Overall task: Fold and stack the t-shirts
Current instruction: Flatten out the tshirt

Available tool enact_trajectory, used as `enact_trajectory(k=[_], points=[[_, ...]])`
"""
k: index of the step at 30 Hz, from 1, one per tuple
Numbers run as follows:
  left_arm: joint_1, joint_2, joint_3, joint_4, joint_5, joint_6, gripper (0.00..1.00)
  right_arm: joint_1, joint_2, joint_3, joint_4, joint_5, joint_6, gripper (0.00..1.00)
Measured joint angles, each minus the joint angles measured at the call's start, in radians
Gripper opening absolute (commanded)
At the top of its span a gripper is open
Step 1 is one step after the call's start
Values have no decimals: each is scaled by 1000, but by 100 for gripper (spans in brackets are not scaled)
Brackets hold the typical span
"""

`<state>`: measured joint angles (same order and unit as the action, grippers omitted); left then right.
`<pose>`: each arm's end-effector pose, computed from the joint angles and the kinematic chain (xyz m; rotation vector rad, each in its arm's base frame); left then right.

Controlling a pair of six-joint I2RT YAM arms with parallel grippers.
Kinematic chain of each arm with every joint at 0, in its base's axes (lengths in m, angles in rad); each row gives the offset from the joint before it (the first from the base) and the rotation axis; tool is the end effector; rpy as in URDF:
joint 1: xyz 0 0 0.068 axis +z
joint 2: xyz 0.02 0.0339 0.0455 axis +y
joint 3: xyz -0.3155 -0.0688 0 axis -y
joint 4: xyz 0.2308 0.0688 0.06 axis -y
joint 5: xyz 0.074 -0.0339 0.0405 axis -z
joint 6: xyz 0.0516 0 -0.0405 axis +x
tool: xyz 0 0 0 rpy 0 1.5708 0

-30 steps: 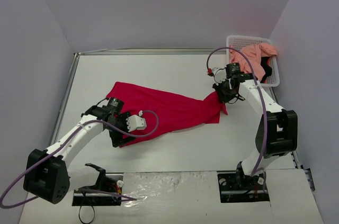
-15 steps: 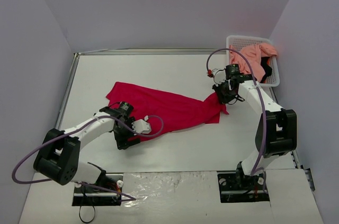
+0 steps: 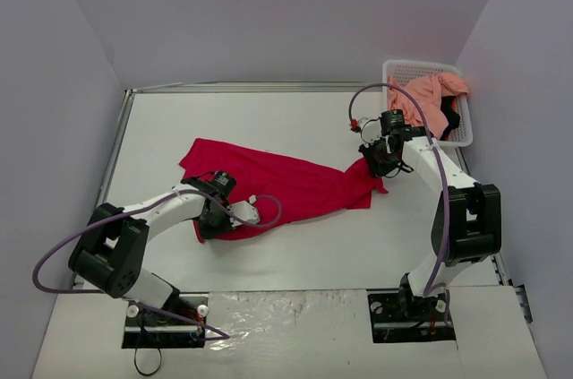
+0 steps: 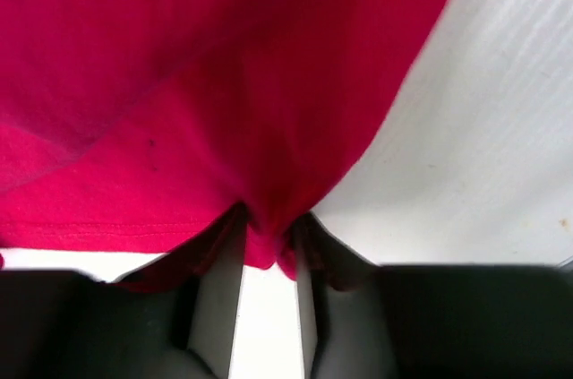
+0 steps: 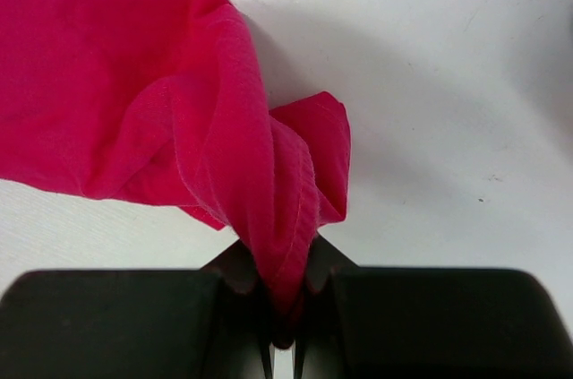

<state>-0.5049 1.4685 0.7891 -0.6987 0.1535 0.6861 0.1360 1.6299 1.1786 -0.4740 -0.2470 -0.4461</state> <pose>0.1966 -0.1177 0.2063 1.6613 2.4131 -0.1987 0.3422 0.0596 0.2827 -0.8046 2.3298 0.1748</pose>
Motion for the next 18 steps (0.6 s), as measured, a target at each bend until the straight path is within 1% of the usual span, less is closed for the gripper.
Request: enact_trajectory(k=[2,8,11,13,16,18], points=[[0,13,10,1,-14,-5,3,0,0,0,0,1,0,0],[-2,25,32,-13,-40,-18,2,0,-3,-1,-2,3,0,0],[15,-22,79,-45,-57,-34,2,0,-23,8,-29,3,-1,0],[40,-80,153,-58,-78,-55,2,0,-52,36,-60,3,-1,0],[81,-152,340,-59,-127,-99,2,0,-111,132,-106,2,-2,0],[103,-185,469,-31,-162,-130,2,0,-157,218,-127,2,-2,0]])
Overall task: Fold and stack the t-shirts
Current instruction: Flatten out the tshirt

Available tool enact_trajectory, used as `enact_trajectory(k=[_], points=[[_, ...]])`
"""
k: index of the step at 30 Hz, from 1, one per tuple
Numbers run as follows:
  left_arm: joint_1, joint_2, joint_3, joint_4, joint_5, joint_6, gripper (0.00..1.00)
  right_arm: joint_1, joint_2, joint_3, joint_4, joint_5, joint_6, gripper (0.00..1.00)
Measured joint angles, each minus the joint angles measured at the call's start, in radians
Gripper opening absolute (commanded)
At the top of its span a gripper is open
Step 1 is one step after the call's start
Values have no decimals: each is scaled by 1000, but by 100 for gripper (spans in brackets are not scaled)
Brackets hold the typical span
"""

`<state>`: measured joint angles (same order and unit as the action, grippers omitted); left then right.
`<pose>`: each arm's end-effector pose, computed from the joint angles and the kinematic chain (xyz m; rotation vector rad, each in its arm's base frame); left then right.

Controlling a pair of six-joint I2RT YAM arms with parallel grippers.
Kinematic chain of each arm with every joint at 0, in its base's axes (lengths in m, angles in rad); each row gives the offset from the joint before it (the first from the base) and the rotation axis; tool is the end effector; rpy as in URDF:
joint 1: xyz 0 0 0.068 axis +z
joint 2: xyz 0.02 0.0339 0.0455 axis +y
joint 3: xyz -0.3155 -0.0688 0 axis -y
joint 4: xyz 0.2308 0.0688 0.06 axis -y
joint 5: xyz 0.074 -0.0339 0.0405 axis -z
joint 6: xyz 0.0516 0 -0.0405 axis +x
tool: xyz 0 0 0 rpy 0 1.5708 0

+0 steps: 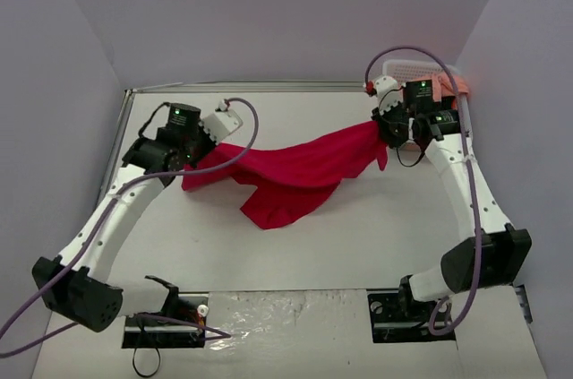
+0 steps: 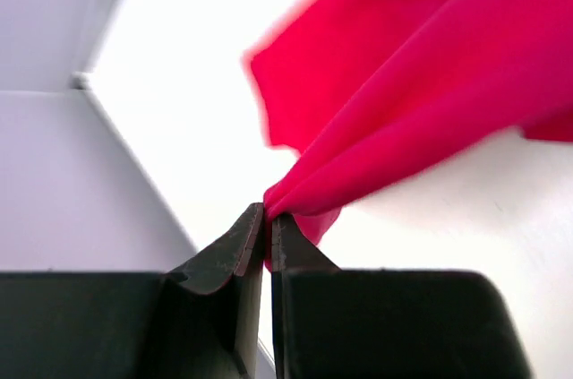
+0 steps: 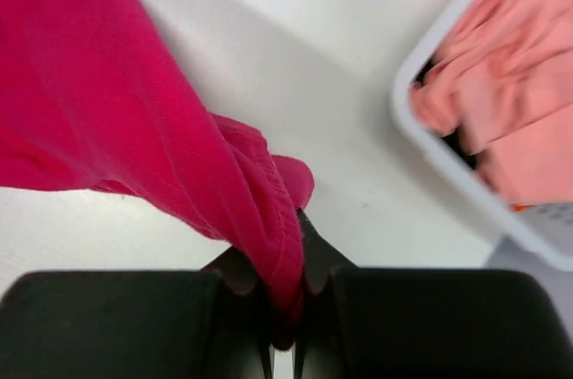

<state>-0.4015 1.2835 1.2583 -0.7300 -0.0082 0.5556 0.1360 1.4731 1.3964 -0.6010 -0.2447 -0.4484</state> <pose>0.2342 -0.0990 0.3841 1.0682 2.0680 0.0869 0.3159 0.0559 0.3918 -0.7657 2.0910 0.1044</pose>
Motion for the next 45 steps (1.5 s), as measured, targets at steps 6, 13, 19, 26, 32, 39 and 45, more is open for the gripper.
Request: enact_trajectory(k=[6,13,19,26,32,39,45], points=[[21,-95,181,48,-93,-71,2,0,-156,164,-21,3,-2,0],[20,-216,183,-11,-104,-114,2,0,-388,166,-163,-19,-28,0],[48,-375,223,-79,-49,-124,2,-15,-607,197,-258,-48,-49,0],[71,-424,310,-78,8,-140,2,-19,-613,238,-260,-74,-53,0],[91,-309,191,58,-61,-136,2,-20,-319,304,-176,-26,-13,0],[217,68,38,277,-71,-122,20,-9,217,463,-90,36,45,97],[266,443,19,422,-112,-105,5,38,530,504,-69,154,58,100]])
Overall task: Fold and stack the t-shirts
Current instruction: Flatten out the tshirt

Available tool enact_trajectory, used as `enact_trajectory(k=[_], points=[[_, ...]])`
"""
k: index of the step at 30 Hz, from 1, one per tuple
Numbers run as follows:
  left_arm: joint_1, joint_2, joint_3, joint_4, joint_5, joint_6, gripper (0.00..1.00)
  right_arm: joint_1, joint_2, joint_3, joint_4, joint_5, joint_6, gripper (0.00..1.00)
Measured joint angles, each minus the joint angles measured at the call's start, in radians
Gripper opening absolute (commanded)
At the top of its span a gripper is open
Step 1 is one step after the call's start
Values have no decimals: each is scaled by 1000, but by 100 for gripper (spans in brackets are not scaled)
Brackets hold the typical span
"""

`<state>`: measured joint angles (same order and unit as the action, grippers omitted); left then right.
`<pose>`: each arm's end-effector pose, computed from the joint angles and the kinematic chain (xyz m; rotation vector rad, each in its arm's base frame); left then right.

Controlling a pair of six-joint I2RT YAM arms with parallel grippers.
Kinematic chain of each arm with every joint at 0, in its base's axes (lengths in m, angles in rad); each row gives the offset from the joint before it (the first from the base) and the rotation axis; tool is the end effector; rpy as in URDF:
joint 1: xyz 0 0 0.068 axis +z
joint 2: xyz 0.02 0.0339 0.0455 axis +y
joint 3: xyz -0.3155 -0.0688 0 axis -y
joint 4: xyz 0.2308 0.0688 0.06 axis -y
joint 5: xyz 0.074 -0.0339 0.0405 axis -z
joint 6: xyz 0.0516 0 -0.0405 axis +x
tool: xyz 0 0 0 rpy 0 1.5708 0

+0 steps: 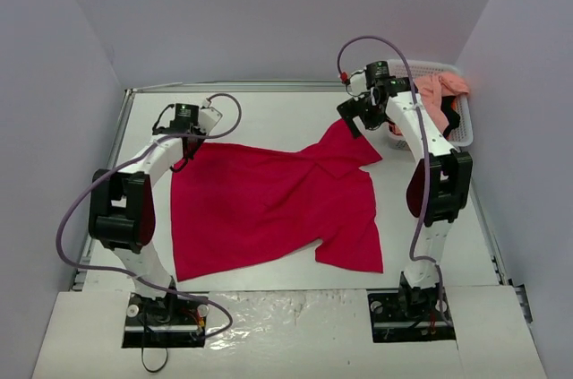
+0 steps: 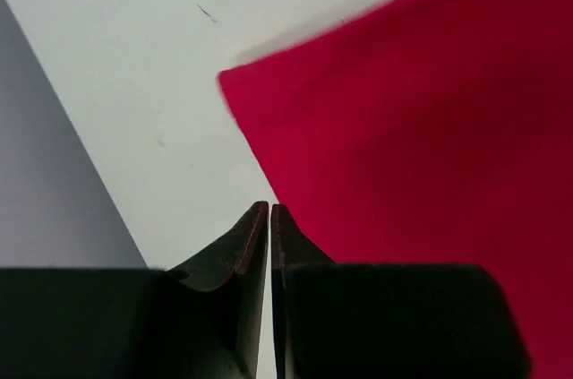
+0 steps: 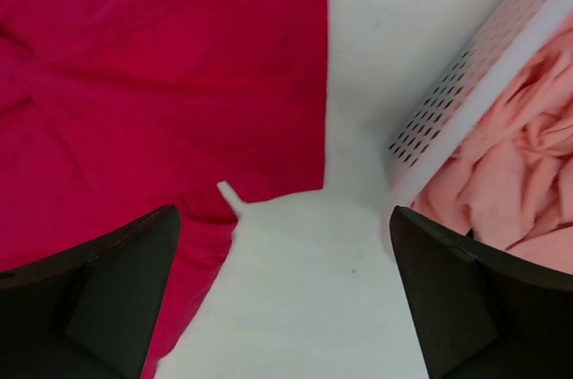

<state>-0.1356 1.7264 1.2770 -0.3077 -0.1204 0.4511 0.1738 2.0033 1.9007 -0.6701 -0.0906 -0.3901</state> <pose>0.3911 -0.0471 0.2930 0.6183 2.2569 0.2976 0.4697 0.0872 0.3485 -0.6937 2.2343 -0.0011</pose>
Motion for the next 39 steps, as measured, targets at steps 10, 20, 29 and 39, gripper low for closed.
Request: enact_trajectory(k=[10,20,29,39], points=[[0,-21,-42,81,0,16,5,62,-256,-236,-8,-56,-40,82],[0,-153,-176,89,35,17,16,171,-217,-367,-2,-130,-87,48],[0,-178,-281,96,39,16,16,217,-11,-375,-2,-145,-96,56],[0,-178,-293,115,38,17,16,221,82,-355,11,-123,-105,25]])
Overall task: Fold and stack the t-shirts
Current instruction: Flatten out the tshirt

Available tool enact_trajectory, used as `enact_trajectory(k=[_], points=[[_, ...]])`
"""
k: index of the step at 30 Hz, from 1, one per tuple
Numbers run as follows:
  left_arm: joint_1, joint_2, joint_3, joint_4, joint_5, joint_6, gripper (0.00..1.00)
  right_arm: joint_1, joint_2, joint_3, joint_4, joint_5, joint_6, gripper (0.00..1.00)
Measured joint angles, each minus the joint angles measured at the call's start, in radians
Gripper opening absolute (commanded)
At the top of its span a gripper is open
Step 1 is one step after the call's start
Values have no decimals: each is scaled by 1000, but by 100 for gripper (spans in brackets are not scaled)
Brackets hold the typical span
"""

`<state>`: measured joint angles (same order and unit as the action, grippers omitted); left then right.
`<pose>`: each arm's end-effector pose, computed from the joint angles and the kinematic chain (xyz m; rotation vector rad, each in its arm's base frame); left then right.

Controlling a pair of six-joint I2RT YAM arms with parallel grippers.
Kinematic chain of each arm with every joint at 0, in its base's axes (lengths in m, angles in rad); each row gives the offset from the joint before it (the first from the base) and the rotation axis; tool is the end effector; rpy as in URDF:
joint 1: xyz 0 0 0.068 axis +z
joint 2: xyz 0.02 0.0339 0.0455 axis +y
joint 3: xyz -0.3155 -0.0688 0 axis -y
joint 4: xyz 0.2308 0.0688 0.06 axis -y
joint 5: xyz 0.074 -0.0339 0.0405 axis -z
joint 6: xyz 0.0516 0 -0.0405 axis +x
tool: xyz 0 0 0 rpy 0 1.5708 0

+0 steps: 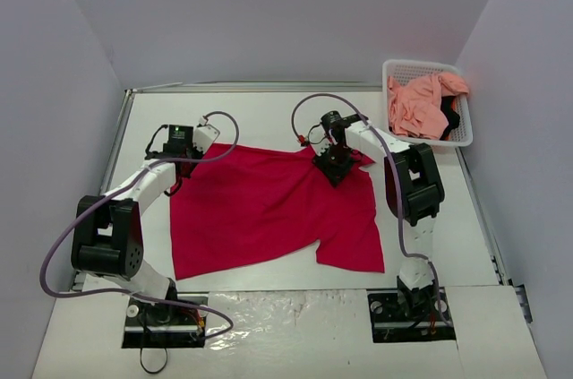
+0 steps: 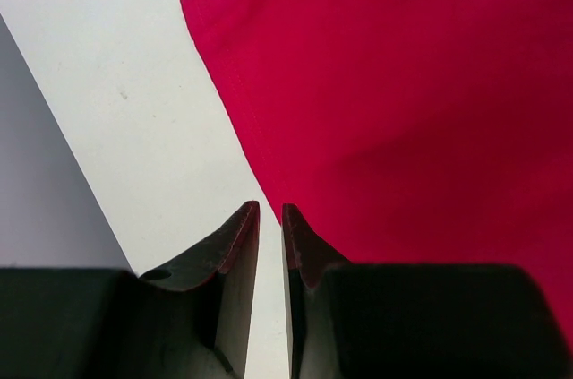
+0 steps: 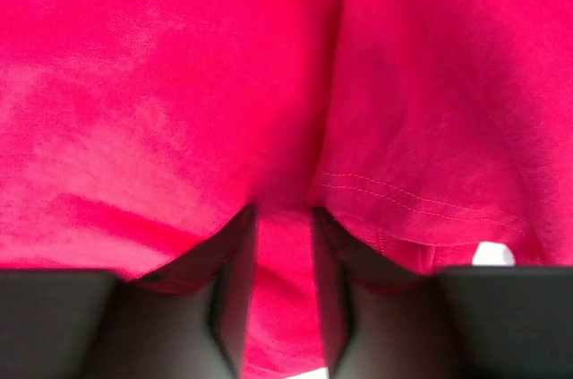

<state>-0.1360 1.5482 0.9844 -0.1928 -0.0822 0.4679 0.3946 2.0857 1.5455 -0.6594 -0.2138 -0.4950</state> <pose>0.3287 -0.0407 0.2702 0.6558 2.2451 0.2614 0.4106 0.1828 0.2049 -1.2327 2.4574 0.2687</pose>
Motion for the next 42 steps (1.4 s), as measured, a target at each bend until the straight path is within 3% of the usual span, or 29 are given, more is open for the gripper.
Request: enact_trajectory(k=[4,7,23,25,27,29,39,42], points=[[0,0,-8,11,0,0,16,0,2,0,10,18,5,7],[0,0,-17,12,0,0,16,0,2,0,16,31,11,0],[0,-29,-65,-14,64,36,14,-1,-68,1,21,99,23,0],[0,-37,-76,-27,84,52,14,-2,-86,5,21,104,23,9],[-2,-38,-84,-44,100,61,16,-2,-95,18,21,105,27,29],[-5,-38,-91,-54,115,71,20,-2,-96,26,22,106,22,34],[-60,15,-98,-69,115,90,26,-2,-29,85,13,93,23,38],[-78,53,-98,-70,89,89,17,-2,-1,96,12,84,22,38]])
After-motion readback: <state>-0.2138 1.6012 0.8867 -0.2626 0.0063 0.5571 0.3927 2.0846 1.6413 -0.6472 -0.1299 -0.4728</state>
